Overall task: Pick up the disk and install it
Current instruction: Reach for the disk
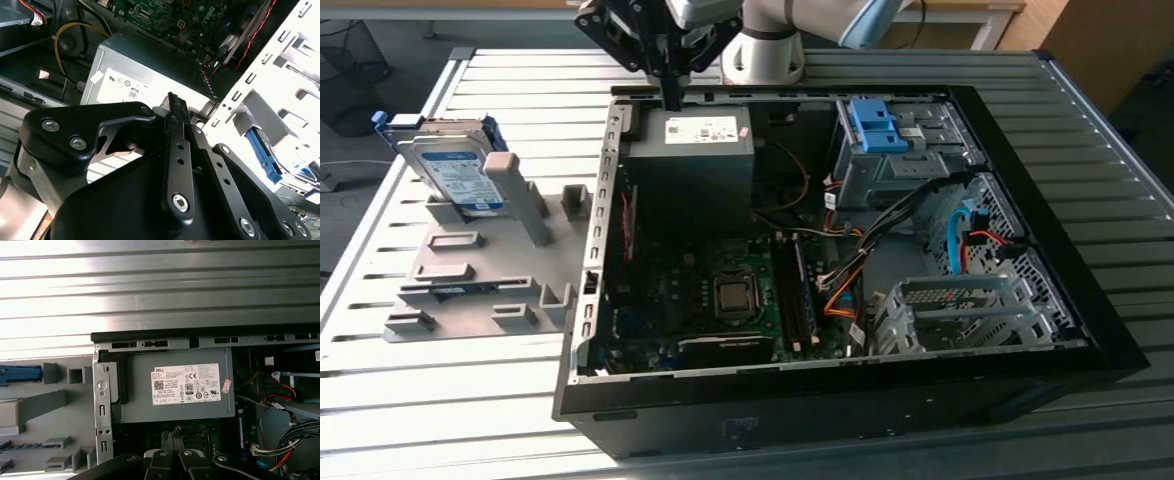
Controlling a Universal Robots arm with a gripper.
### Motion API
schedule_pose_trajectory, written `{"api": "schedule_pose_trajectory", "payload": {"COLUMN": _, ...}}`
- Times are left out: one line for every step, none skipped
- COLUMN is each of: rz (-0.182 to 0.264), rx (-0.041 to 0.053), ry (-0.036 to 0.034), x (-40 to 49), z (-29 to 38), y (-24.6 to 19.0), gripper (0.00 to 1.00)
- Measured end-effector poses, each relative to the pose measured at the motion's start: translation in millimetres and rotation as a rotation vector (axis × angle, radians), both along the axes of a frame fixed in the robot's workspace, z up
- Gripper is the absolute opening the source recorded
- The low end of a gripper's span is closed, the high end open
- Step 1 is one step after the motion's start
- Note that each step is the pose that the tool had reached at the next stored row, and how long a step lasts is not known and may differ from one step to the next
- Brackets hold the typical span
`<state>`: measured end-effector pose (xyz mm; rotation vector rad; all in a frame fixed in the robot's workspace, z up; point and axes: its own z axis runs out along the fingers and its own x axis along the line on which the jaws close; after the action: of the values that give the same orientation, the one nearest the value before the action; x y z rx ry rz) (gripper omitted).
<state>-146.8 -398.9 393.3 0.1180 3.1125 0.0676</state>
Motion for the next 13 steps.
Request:
{"api": "schedule_pose_trajectory", "payload": {"rz": 0.000, "rx": 0.0000, "ry": 0.0000, "x": -0.2, "z": 0.0, "y": 0.0, "gripper": 0.11}}
{"api": "schedule_pose_trajectory", "payload": {"rz": 0.000, "rx": 0.0000, "ry": 0.0000, "x": -0.4, "z": 0.0, "y": 0.0, "gripper": 0.11}}
{"api": "schedule_pose_trajectory", "payload": {"rz": 0.000, "rx": 0.0000, "ry": 0.0000, "x": -0.5, "z": 0.0, "y": 0.0, "gripper": 0.11}}
{"api": "schedule_pose_trajectory", "payload": {"rz": 0.000, "rx": 0.0000, "ry": 0.0000, "x": -0.7, "z": 0.0, "y": 0.0, "gripper": 0.11}}
{"api": "schedule_pose_trajectory", "payload": {"rz": 0.000, "rx": 0.0000, "ry": 0.0000, "x": -0.9, "z": 0.0, "y": 0.0, "gripper": 0.11}}
{"api": "schedule_pose_trajectory", "payload": {"rz": 0.000, "rx": 0.0000, "ry": 0.0000, "x": -1.2, "z": 0.0, "y": 0.0, "gripper": 0.11}}
{"api": "schedule_pose_trajectory", "payload": {"rz": 0.000, "rx": 0.0000, "ry": 0.0000, "x": -1.3, "z": 0.0, "y": 0.0, "gripper": 0.11}}
{"api": "schedule_pose_trajectory", "payload": {"rz": 0.000, "rx": 0.0000, "ry": 0.0000, "x": -1.5, "z": 0.0, "y": 0.0, "gripper": 0.11}}
{"api": "schedule_pose_trajectory", "payload": {"rz": 0.000, "rx": 0.0000, "ry": 0.0000, "x": -1.7, "z": 0.0, "y": 0.0, "gripper": 0.11}}
{"api": "schedule_pose_trajectory", "payload": {"rz": 0.000, "rx": 0.0000, "ry": 0.0000, "x": -1.9, "z": 0.0, "y": 0.0, "gripper": 0.11}}
{"api": "schedule_pose_trajectory", "payload": {"rz": 0.000, "rx": -0.0001, "ry": 0.0001, "x": -2.1, "z": 0.0, "y": 0.0, "gripper": 0.11}}
{"api": "schedule_pose_trajectory", "payload": {"rz": 0.000, "rx": 0.0000, "ry": 0.0000, "x": -3.2, "z": 0.0, "y": 0.0, "gripper": 0.11}}
{"api": "schedule_pose_trajectory", "payload": {"rz": 0.000, "rx": 0.0000, "ry": 0.0000, "x": -4.1, "z": 0.0, "y": 0.0, "gripper": 0.11}}
